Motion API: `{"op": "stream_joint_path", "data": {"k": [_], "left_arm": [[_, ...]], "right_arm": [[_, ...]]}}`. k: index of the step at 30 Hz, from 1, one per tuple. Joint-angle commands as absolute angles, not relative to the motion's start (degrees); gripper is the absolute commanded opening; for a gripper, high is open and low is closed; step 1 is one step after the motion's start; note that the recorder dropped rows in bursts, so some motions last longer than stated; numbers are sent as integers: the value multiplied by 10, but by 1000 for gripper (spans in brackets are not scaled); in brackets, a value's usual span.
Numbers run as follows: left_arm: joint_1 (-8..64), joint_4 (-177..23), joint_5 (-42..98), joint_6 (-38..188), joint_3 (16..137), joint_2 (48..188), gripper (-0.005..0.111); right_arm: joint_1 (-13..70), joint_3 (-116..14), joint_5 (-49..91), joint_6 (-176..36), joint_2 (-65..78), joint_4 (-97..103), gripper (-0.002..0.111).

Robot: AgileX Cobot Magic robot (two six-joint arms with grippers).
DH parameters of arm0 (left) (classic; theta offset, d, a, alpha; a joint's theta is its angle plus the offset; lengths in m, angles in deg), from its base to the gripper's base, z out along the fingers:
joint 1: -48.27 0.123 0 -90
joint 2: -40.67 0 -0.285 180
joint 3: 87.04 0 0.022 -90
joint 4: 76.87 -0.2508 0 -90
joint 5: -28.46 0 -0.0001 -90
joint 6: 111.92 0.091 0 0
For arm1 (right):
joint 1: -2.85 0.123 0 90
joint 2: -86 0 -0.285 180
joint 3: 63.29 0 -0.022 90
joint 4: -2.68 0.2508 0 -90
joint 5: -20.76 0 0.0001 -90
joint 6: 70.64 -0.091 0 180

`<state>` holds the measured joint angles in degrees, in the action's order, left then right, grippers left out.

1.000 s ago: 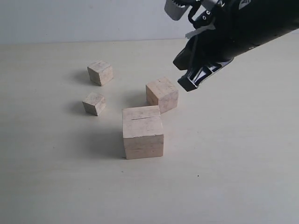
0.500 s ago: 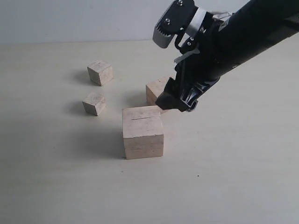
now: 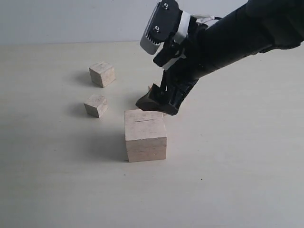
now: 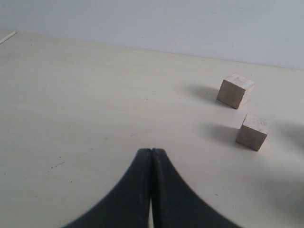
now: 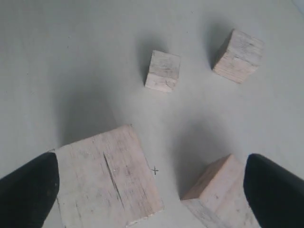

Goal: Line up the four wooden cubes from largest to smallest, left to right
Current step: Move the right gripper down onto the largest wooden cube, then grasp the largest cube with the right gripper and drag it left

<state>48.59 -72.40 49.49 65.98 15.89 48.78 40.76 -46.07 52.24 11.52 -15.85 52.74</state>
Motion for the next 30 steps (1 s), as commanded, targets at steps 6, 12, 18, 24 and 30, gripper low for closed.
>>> {"op": "stream_joint_path", "data": {"k": [6,12,18,24,30], "left_arm": [[482,-718,489,661,157,485,0],[482,-718,489,661,157,485,0],[482,-718,489,661,157,485,0],[482,-718,489,661,157,485,0],[482,-718,489,661,157,485,0]], "right_arm": [[409,-465,599,325,-224,652,100],[409,-465,615,408,-247,685,96],[409,-465,611,438,-272,684,94],[409,-465,596,466,-297,686,94],[409,-465,555,484,-332,684,94]]}}
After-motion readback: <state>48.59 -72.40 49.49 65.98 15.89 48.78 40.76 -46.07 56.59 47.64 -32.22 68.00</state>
